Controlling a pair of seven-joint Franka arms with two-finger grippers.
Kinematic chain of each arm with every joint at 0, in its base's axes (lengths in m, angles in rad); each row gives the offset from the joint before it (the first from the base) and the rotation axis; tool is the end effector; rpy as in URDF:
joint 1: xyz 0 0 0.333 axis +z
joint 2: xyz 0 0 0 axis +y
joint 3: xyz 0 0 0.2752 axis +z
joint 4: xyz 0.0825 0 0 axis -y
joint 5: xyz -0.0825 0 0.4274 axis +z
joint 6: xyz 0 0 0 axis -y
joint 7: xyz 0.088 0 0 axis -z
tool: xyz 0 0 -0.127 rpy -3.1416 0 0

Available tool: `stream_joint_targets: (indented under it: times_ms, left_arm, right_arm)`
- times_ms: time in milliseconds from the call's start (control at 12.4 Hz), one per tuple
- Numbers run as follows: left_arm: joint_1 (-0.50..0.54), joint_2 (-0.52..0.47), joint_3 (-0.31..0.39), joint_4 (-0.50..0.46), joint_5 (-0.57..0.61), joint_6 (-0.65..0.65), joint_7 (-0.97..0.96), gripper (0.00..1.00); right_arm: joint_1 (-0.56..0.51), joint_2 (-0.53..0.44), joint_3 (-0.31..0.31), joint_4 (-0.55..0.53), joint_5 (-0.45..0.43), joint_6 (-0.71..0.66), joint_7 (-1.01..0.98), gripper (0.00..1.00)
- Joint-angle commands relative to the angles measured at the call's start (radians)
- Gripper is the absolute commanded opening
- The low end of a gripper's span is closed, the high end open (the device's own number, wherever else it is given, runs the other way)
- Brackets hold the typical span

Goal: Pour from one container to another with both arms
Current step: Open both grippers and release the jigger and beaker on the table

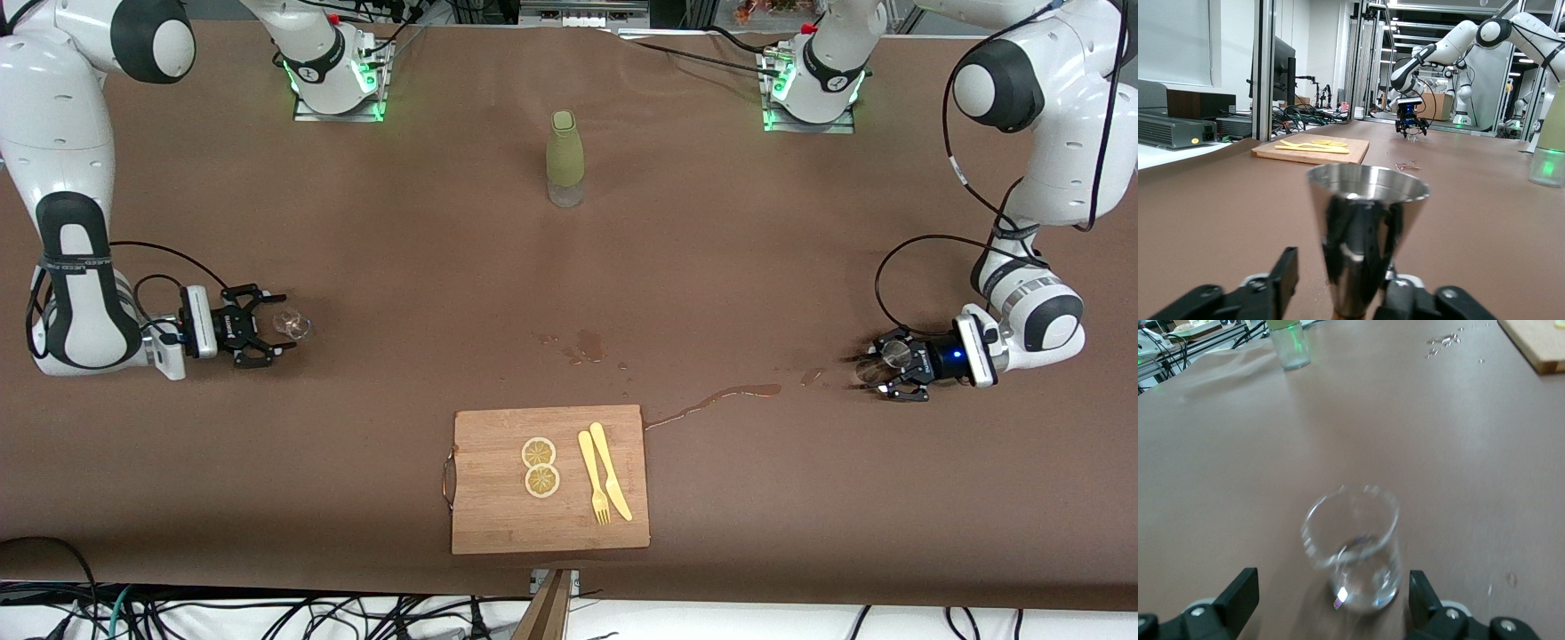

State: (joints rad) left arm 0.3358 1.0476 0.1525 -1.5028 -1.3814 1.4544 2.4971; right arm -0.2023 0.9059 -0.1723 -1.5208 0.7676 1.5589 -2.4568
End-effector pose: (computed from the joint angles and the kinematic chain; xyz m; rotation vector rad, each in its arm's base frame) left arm 0.5928 0.1596 0.0037 1.4945 -1.1276 1.2087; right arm 0.5858 -0.1351 0.0384 -1.4232 -1.6892 -0.5240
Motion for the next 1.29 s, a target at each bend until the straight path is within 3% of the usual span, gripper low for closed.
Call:
stream_joint_targets:
  times_ms: [0,162,565,969,1212]
  left_arm:
    - [0.003,-0.014,0.012,-0.013,0.019,-0.014,0.043,1.00]
    - [0.003,-0.018,0.019,-0.013,0.019,-0.014,0.042,1.00]
    - [0.003,-0.049,0.058,-0.011,0.079,-0.014,0.003,1.00]
    - [0.018,-0.095,0.078,-0.011,0.169,-0.015,-0.067,1.00]
    - [0.046,-0.199,0.078,-0.011,0.293,-0.012,-0.220,1.00]
  right_arm:
    - [-0.058,-0.022,-0.003,-0.005,-0.056,-0.013,-0.007,1.00]
    - [-0.078,-0.024,-0.009,0.045,-0.106,-0.055,0.012,1.00]
    - [-0.058,-0.105,-0.026,0.182,-0.255,-0.152,0.302,1.00]
    - [0.053,-0.261,-0.029,0.182,-0.393,-0.151,0.654,1.00]
    - [0.110,-0.340,-0.024,0.182,-0.456,-0.152,0.891,1.00]
